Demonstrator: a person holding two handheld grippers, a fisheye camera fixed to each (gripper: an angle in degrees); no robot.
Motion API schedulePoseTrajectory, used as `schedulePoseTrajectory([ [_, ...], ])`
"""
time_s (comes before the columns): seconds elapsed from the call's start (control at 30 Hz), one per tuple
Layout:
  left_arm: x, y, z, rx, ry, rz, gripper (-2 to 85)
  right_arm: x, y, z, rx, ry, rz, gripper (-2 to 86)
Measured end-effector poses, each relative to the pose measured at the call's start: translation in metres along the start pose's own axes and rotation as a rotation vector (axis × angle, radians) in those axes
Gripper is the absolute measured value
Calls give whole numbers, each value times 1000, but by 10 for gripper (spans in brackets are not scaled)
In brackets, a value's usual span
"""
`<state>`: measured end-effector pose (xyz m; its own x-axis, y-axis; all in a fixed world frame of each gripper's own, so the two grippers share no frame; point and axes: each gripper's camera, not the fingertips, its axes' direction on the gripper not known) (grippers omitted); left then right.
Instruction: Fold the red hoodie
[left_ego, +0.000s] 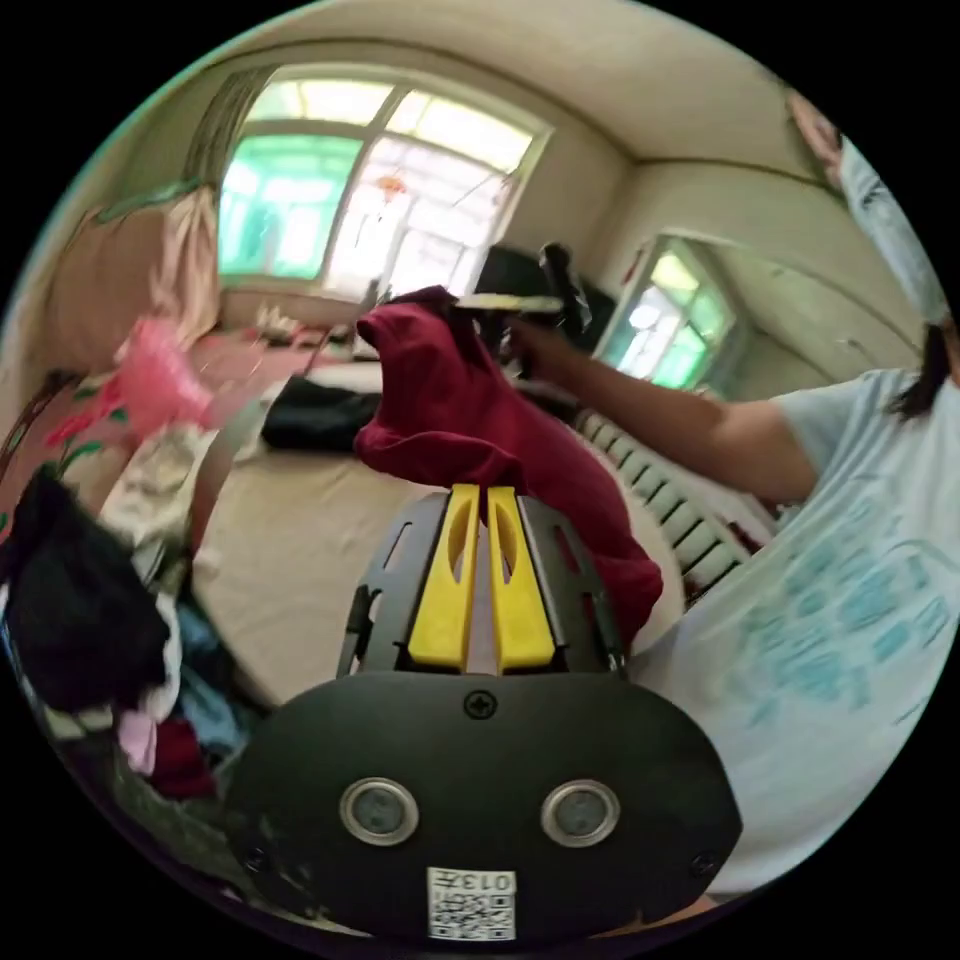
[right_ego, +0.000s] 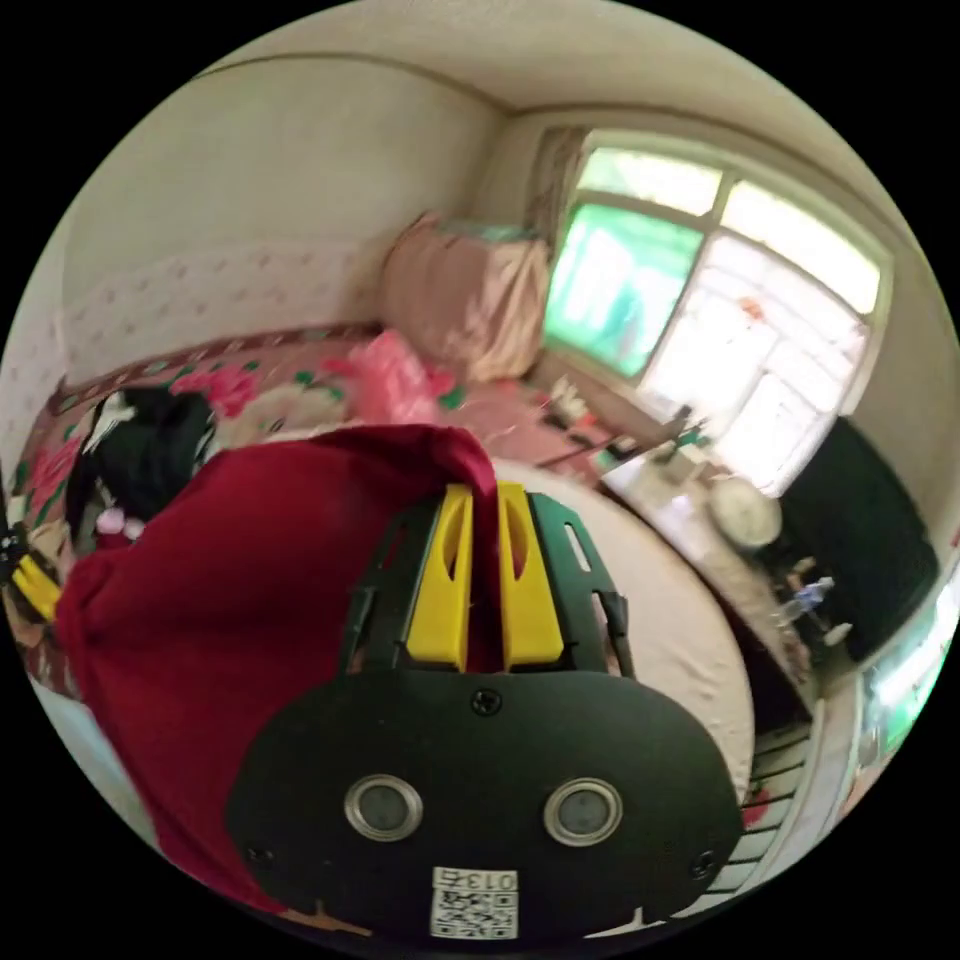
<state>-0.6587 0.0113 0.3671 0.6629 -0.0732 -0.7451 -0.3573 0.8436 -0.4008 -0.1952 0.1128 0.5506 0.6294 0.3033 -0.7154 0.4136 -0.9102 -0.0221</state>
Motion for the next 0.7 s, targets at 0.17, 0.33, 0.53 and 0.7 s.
schedulePoseTrajectory([
  [0.17,-78,72,64,-266,-172,-324,16,-36,61,51,-141,-346,73,90],
  [0.33,-82,77,69,-299,-215,-315,69,-15,176,-19,-176,-373,195,92],
  [0.53,11,53,153,-538,-70,228,103,-59,334,-103,-471,-335,251,113],
  [0.7,70,49,221,-680,34,480,111,-133,383,-118,-636,-231,94,137],
])
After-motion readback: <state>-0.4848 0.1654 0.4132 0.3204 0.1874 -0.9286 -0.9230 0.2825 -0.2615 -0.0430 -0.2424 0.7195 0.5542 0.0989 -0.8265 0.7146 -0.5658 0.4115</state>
